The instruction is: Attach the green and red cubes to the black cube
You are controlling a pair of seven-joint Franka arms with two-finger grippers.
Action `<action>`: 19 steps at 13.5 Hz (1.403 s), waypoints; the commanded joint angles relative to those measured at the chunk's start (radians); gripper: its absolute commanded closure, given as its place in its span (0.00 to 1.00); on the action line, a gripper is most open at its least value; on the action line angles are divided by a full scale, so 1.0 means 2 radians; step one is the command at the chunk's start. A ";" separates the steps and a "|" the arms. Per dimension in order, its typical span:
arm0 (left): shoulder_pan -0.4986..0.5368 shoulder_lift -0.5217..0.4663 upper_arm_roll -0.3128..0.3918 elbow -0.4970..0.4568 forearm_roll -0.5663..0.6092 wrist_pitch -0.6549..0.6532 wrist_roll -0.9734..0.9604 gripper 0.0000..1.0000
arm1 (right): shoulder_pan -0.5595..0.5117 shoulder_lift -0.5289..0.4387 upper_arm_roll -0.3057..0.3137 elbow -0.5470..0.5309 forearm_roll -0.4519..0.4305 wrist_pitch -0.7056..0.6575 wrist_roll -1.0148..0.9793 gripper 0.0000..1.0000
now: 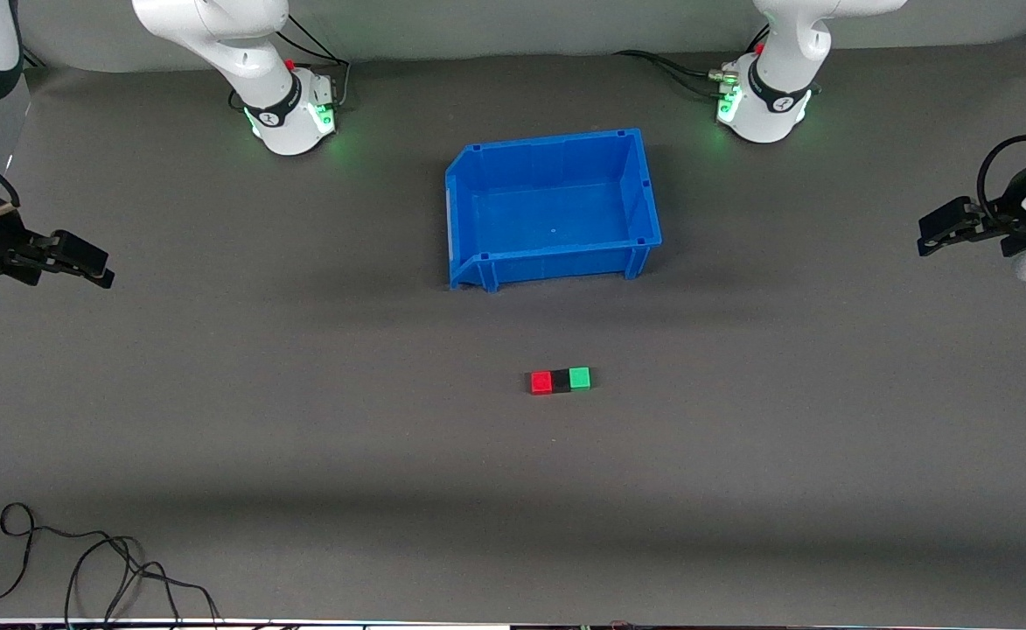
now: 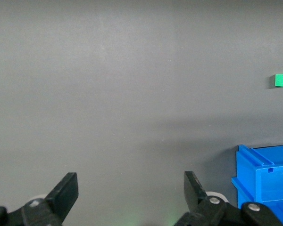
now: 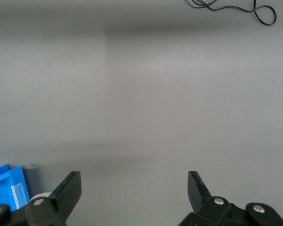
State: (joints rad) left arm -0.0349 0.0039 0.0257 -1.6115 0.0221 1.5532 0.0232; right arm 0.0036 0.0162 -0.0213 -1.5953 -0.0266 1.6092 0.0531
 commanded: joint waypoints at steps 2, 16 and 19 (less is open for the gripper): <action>0.006 -0.001 0.005 -0.006 0.002 0.002 0.009 0.00 | -0.001 -0.011 -0.001 -0.005 -0.004 -0.012 -0.017 0.00; 0.002 -0.009 0.002 -0.022 0.003 0.010 0.001 0.00 | 0.000 -0.010 0.000 0.004 0.026 -0.023 -0.007 0.00; 0.002 -0.010 0.006 -0.015 0.003 0.002 0.001 0.00 | 0.000 -0.008 0.001 0.004 0.026 -0.023 -0.006 0.00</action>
State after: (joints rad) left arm -0.0291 0.0018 0.0325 -1.6399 0.0224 1.5671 0.0241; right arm 0.0037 0.0057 -0.0213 -1.5924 0.0075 1.5752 0.0447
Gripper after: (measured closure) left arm 0.000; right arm 0.000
